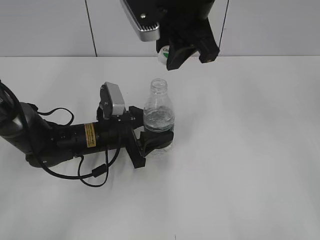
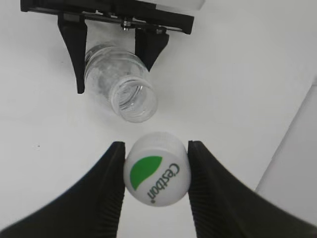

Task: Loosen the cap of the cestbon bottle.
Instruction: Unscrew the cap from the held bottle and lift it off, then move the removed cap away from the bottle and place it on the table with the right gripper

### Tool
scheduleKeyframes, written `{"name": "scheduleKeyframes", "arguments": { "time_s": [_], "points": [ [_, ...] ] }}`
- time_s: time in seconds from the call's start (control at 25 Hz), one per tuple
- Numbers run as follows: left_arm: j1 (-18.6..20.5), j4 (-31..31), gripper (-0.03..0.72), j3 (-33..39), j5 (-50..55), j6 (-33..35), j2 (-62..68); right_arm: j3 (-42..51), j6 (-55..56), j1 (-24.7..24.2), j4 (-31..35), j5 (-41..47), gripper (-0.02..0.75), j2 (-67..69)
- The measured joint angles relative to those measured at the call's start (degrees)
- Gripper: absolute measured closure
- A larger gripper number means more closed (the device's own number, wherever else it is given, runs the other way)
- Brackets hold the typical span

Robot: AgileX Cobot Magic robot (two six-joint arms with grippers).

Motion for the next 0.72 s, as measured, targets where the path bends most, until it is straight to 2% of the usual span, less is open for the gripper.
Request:
{"name": "scheduleKeyframes", "arguments": {
  "time_s": [0.12,0.2,0.32,0.48,0.6,0.72],
  "points": [
    [0.00,0.00,0.276,0.00,0.00,0.00,0.00,0.00,4.84,0.00,0.14,0.00,0.443,-2.03],
    [0.00,0.00,0.276,0.00,0.00,0.00,0.00,0.00,13.31,0.00,-0.11,0.00,0.443,-3.54],
    [0.00,-0.50,0.276,0.00,0.00,0.00,0.00,0.00,33.52,0.00,-3.31,0.00,0.443,-5.18],
    [0.00,-1.28,0.276,0.00,0.05,0.00,0.00,0.00,55.10,-0.06,-9.18,0.05,0.444,-5.55],
    [-0.05,-1.60,0.276,0.00,0.16,-0.22,0.00,0.00,65.59,-1.49,-9.89,0.05,0.444,-5.55],
    [-0.05,-1.92,0.276,0.00,0.20,-0.65,0.00,0.00,71.13,-5.55,-8.69,0.05,0.444,-5.55]
  ]
}}
